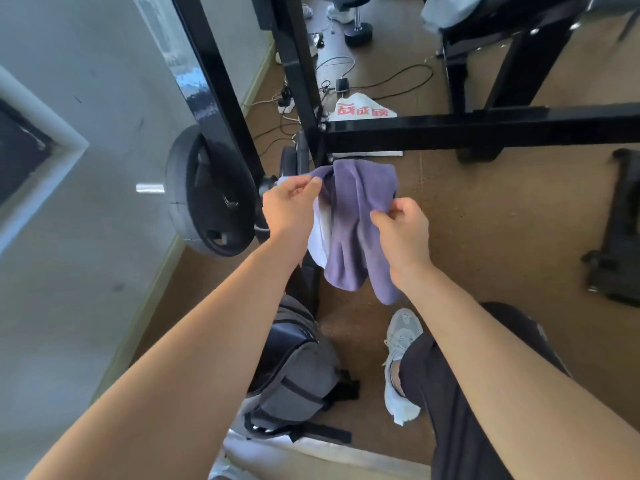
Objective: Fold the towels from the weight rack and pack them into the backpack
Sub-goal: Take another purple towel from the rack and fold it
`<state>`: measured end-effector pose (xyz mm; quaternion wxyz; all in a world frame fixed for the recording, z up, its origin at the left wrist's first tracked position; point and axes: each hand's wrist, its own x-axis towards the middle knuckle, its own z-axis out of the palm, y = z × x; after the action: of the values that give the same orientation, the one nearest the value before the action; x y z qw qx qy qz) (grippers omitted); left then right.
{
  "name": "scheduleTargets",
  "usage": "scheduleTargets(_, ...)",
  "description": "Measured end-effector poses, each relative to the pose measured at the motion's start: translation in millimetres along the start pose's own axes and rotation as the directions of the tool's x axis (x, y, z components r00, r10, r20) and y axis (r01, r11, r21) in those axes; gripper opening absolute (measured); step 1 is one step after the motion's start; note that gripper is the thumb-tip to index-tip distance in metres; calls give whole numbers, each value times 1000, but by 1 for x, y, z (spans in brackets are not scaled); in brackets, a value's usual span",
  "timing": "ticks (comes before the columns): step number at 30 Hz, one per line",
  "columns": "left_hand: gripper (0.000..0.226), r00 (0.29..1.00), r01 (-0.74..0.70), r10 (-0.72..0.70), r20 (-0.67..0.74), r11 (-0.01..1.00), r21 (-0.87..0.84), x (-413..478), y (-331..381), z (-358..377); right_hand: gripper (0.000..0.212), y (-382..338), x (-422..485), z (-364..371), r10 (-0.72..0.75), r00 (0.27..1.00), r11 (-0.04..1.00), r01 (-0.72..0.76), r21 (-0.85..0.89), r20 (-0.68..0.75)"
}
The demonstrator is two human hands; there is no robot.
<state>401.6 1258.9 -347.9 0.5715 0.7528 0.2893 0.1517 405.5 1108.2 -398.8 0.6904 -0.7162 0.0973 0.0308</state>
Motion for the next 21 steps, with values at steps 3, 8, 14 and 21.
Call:
scheduleTargets(3,18,994,-16,26,108,996,-92,-1,11,-1,26,-5,-6,2,-98,992,995,100,28,-75)
scheduleTargets(8,18,963,-112,133,235,989,-100,-1,36,-3,58,-11,-2,10,-278,960,959,279,-47,32)
scheduleTargets(14,10,743,-367,363,563,923,-112,-8,55,3,33,-11,7,8,-300,953,941,287,-177,-49)
scheduleTargets(21,34,754,-591,312,578,705,392,13,13,15,18,-27,6,-10,211,975,861,-152,485,-69)
